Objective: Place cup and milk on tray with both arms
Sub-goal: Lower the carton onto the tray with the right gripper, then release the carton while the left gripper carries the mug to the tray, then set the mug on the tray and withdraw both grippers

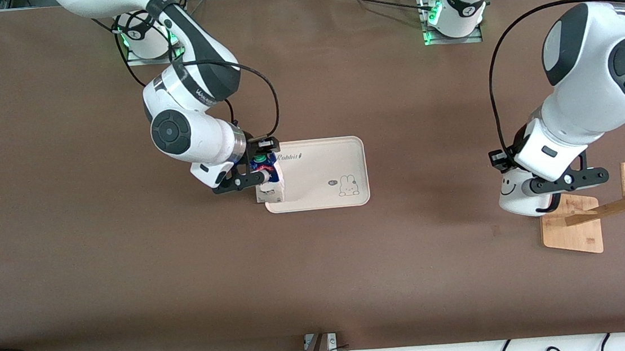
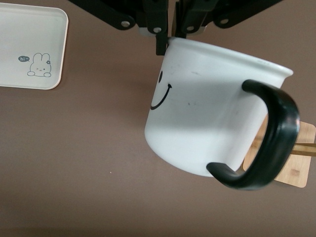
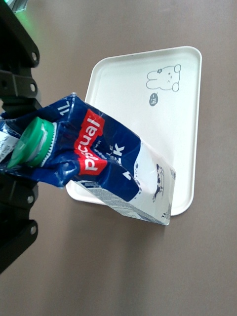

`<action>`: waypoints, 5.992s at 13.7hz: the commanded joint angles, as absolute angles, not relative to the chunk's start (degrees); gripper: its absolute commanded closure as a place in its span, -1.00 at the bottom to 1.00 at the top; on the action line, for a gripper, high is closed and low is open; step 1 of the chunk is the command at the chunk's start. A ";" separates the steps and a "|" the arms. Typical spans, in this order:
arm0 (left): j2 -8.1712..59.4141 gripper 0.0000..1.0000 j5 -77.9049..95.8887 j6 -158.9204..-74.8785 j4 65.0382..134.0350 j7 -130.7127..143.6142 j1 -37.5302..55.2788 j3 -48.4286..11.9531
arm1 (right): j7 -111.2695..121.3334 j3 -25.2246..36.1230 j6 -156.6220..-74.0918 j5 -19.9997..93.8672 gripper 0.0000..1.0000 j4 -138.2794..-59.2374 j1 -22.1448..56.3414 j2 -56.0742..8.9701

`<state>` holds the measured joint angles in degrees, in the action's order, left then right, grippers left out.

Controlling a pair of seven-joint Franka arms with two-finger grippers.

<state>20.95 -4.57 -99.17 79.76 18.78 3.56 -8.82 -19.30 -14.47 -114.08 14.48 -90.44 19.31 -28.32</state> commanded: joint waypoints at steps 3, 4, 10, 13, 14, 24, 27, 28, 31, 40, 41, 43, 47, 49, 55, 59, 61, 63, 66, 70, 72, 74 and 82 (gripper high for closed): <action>22.59 1.00 -6.24 -97.21 76.55 18.81 3.87 -8.70 | -18.99 -15.55 -113.99 14.33 0.82 -85.87 21.00 -31.11; 22.59 1.00 -6.24 -97.03 76.55 18.81 3.87 -8.70 | -18.90 -15.90 -114.17 14.33 0.82 -85.87 21.01 -31.90; 22.32 1.00 -6.33 -95.27 76.55 18.72 3.87 -8.79 | -19.60 -16.26 -116.02 17.74 0.82 -86.13 20.92 -35.86; 22.32 1.00 -6.33 -95.19 76.64 18.72 3.87 -8.88 | -20.92 -16.26 -113.56 18.11 0.47 -86.66 20.83 -36.03; 22.32 1.00 -6.33 -95.27 76.64 18.72 3.87 -8.88 | -21.27 -16.17 -113.38 17.93 -0.99 -86.66 20.57 -35.95; 22.32 1.00 -6.33 -94.92 76.73 18.72 3.87 -8.96 | -20.83 -15.91 -102.40 17.58 -1.00 -80.25 18.46 -32.96; 22.41 1.00 -5.27 -90.02 76.64 18.63 6.05 -9.14 | -21.00 -14.86 -99.24 17.14 -1.00 -78.67 18.37 -31.03; 22.67 1.00 -5.45 -88.00 76.73 18.81 8.15 -9.05 | -21.09 -13.81 -97.05 16.53 -1.00 -77.97 18.28 -29.81; 27.83 1.00 -5.10 -85.96 77.08 20.20 14.30 -9.05 | -25.64 -9.95 -94.66 16.00 -1.00 -76.90 16.27 -24.45; 40.78 1.00 11.75 -92.27 73.12 39.71 27.86 -9.05 | -25.84 -5.71 -86.94 0.98 -1.00 -77.25 11.51 -18.81; 41.83 1.00 15.43 -93.50 73.04 40.68 27.86 -9.05 | -25.93 -5.71 -85.36 -0.16 -1.00 -77.34 11.34 -18.63; 44.81 1.00 19.58 -97.19 73.12 46.54 27.69 -8.97 | -25.23 -5.54 -84.20 -1.32 -1.00 -78.57 9.59 -18.37; 47.90 1.00 22.48 -102.47 73.04 58.26 27.42 -8.97 | -23.91 -5.80 -84.99 -1.23 -1.00 -79.80 -0.31 -15.56; 49.12 1.00 24.51 -102.74 73.04 58.71 27.60 -8.96 | -20.24 -6.76 -85.52 -0.88 -1.00 -79.89 -6.65 -14.68; 47.64 -1.00 20.58 -101.87 73.12 52.39 27.25 -8.61 | -15.47 -6.94 -93.43 -2.37 -1.00 -86.57 -13.37 -7.92; 42.39 -1.00 12.96 -93.36 72.86 48.88 26.89 -8.17 | -16.08 -7.91 -93.86 -1.94 -1.00 -89.11 -12.66 -4.40; 37.11 -1.00 7.67 -91.33 72.86 41.09 24.63 -7.74 | -16.00 -7.48 -95.26 -1.76 -1.00 -89.38 -10.39 -4.48; 33.16 -1.00 4.41 -89.92 72.95 34.66 21.81 -7.73 | -16.00 -4.24 -96.32 -1.76 -1.00 -89.82 -6.70 -4.48; 27.00 -1.00 -1.21 -88.77 72.95 22.55 16.02 -7.73 | -15.12 -2.82 -96.77 -1.67 -1.00 -90.26 -6.06 -4.39; 19.54 -1.00 -1.32 -89.12 74.25 6.28 7.48 -7.04 | -8.62 -2.55 -96.07 -1.58 -1.00 -90.09 -8.53 -4.66; 11.56 -1.00 -1.14 -90.17 81.08 1.16 5.46 -5.90 | -9.23 -2.55 -95.89 -1.67 -1.00 -89.83 -8.44 -4.57; 2.68 -1.00 -1.23 -96.73 91.44 -0.26 5.36 -2.92 | -8.70 -2.99 -95.19 -2.20 -1.00 -89.04 -8.09 -4.75; -1.59 -1.00 -1.41 -100.11 99.85 -3.33 4.75 -1.23 | -8.61 -3.08 -90.53 -2.46 -1.00 -85.62 -6.77 -5.53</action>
<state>-1.60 -0.24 -99.47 99.54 -0.67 5.09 -1.82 -9.18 -2.92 -91.85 -1.14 -88.16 -7.76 -5.42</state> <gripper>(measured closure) 0.000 0.000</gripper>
